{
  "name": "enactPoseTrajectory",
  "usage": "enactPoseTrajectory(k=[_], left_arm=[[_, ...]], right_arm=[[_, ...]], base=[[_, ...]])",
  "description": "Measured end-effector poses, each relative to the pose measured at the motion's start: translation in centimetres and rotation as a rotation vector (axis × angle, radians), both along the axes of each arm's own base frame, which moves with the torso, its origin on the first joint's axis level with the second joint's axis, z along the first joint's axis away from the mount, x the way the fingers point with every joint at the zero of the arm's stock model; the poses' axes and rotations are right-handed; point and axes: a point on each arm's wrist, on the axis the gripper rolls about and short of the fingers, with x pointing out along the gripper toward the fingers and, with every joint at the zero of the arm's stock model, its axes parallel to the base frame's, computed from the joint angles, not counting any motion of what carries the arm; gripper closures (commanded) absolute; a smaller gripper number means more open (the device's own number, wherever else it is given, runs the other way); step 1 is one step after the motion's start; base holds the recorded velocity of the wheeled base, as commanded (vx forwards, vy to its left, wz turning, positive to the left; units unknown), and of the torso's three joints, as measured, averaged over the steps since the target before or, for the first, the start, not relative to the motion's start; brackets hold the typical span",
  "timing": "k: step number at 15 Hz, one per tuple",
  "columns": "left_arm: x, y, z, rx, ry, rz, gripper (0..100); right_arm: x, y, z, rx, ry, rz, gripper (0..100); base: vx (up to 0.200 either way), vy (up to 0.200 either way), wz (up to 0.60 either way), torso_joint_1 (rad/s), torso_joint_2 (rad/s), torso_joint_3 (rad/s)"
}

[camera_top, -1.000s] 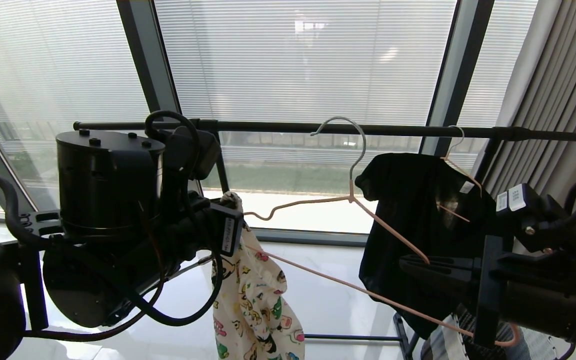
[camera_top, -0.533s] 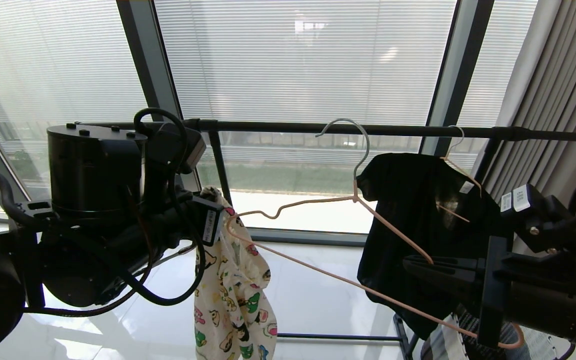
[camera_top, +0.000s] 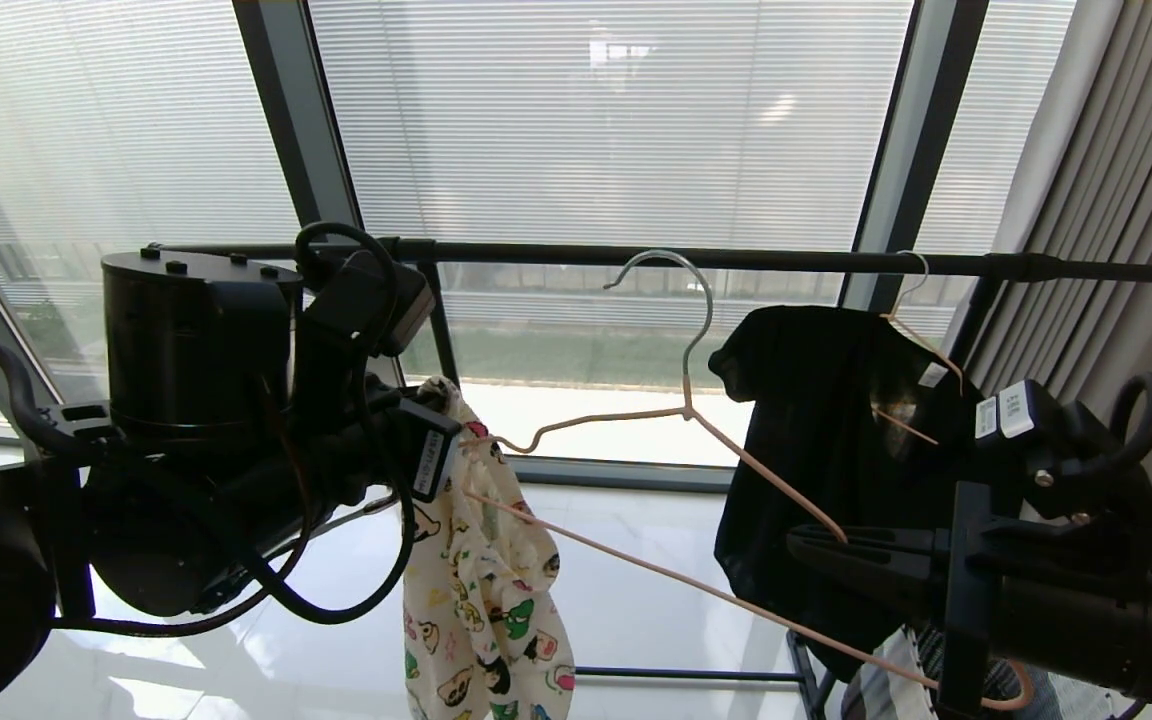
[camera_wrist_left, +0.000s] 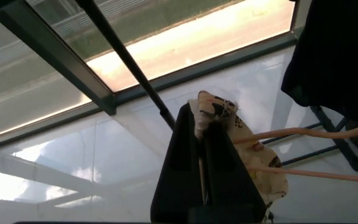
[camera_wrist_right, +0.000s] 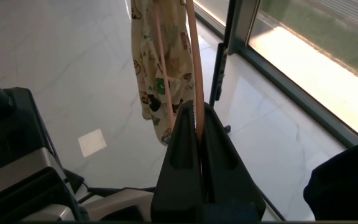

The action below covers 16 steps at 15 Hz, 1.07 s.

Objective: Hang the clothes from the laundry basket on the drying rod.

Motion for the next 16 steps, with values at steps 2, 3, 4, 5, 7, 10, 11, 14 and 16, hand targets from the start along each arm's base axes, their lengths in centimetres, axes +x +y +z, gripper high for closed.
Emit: enactPoseTrajectory(k=[2, 3, 4, 5, 7, 10, 11, 14, 16], left_arm=[[-0.1, -0.1, 0.0, 0.003, 0.000, -0.013, 100], [-0.2, -0.3, 0.0, -0.001, 0.002, -0.035, 100], [-0.4, -0.5, 0.1, -0.010, 0.005, -0.071, 100], [-0.7, -0.8, 0.2, -0.023, 0.007, -0.115, 100], [-1.4, -1.3, 0.5, -0.043, 0.007, -0.186, 100], [-1.9, -1.4, 1.2, -0.072, -0.004, -0.252, 100], [-2.0, -1.2, 1.4, -0.078, -0.008, -0.262, 100], [-1.6, 0.0, 1.6, -0.044, -0.030, -0.228, 100], [-0.6, 1.8, 1.6, 0.033, -0.053, -0.175, 100]], right_arm=[[0.0, 0.7, -0.1, 0.000, 0.012, 0.020, 100], [0.0, 1.0, -0.2, -0.001, 0.020, 0.030, 100], [0.1, 1.3, -0.2, 0.006, 0.020, 0.034, 100], [0.2, 1.7, -0.2, 0.020, 0.017, 0.040, 100], [0.5, 2.8, -0.3, 0.045, 0.019, 0.060, 100], [0.7, 4.1, -0.9, 0.049, 0.034, 0.082, 100], [0.9, 4.4, -1.1, 0.049, 0.039, 0.083, 100], [1.0, 4.3, -1.7, 0.033, 0.057, 0.075, 100], [1.1, 4.0, -1.7, 0.034, 0.062, 0.069, 100]], base=[[0.000, 0.000, 0.00, 0.000, 0.00, 0.000], [0.000, 0.000, 0.00, 0.000, 0.00, 0.000], [0.000, 0.000, 0.00, 0.000, 0.00, 0.000], [0.000, 0.000, 0.00, 0.000, 0.00, 0.000], [0.000, 0.000, 0.00, 0.000, 0.00, 0.000], [0.000, 0.000, 0.00, 0.000, 0.00, 0.000], [0.000, 0.000, 0.00, 0.000, 0.00, 0.000], [0.000, 0.000, 0.00, 0.000, 0.00, 0.000], [0.000, 0.000, 0.00, 0.000, 0.00, 0.000]])
